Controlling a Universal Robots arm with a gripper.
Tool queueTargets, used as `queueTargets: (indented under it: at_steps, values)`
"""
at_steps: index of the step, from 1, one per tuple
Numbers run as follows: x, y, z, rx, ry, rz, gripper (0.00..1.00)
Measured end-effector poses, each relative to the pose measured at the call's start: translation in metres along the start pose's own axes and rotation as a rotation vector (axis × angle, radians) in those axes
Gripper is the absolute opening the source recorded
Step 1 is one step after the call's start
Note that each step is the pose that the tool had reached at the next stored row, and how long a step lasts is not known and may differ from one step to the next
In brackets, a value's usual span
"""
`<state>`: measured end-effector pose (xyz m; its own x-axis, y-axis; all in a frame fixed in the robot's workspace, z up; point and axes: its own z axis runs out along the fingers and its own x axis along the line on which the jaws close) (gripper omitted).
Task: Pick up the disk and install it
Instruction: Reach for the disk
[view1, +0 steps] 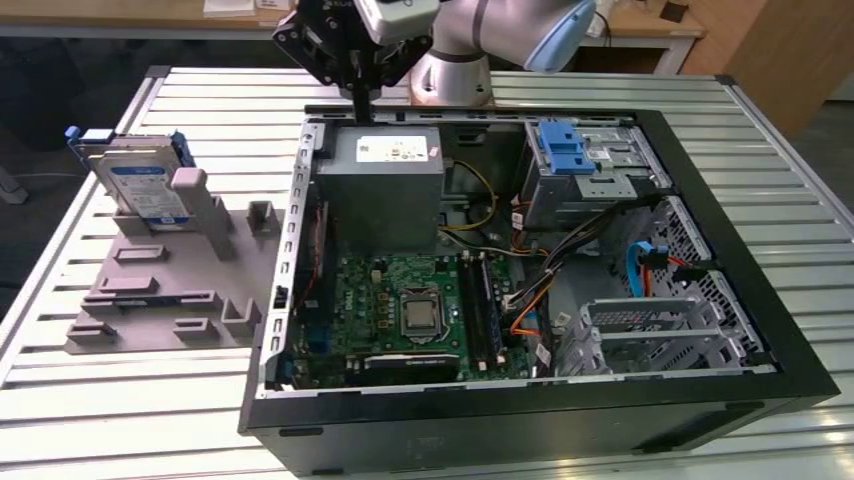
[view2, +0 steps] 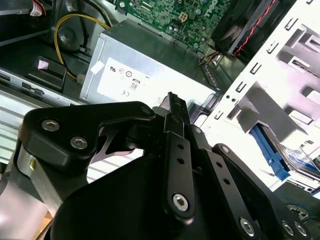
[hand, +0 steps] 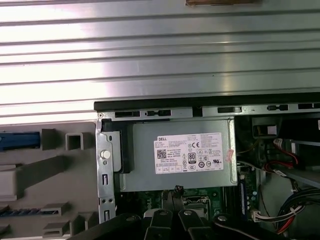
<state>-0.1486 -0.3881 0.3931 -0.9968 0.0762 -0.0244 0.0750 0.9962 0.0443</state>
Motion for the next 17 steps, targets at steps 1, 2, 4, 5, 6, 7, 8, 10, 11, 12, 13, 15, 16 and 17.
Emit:
queueTargets:
  at_steps: [1, 2, 4, 5, 6, 7, 8, 10, 11, 12, 13, 15, 16, 17]
  values:
    - [0.0007, 0.0002, 0.0, 0.0, 0.0, 0.0, 0.11]
    - [0.0015, 0.0005, 0.0, -0.0001, 0.0, 0.0, 0.11]
    - [0.003, 0.001, 0.0, 0.0, -0.0001, 0.0, 0.11]
    - [0.0037, 0.0012, 0.0001, -0.0001, -0.0001, 0.0, 0.11]
    - [0.0045, 0.0015, 0.0, 0.0, 0.0, 0.0, 0.11]
    - [0.0052, 0.0017, 0.0001, 0.0, -0.0001, 0.0, 0.11]
    - [0.0059, 0.0019, 0.0001, -0.0001, -0.0001, 0.0, 0.11]
    - [0.0072, 0.0024, 0.0001, -0.0001, -0.0001, 0.0, 0.11]
    - [0.0078, 0.0026, 0.0001, -0.0001, -0.0001, 0.0, 0.11]
    - [0.0084, 0.0029, 0.0001, -0.0001, -0.0001, 0.0, 0.11]
    - [0.009, 0.0031, 0.0001, 0.0, 0.0, 0.0, 0.11]
    - [0.0102, 0.0035, 0.0001, -0.0001, 0.0, 0.0, 0.11]
    - [0.0108, 0.0038, 0.0002, -0.0001, -0.0001, 0.0, 0.11]
    - [0.0114, 0.004, 0.0002, -0.0001, 0.0, 0.0, 0.11]
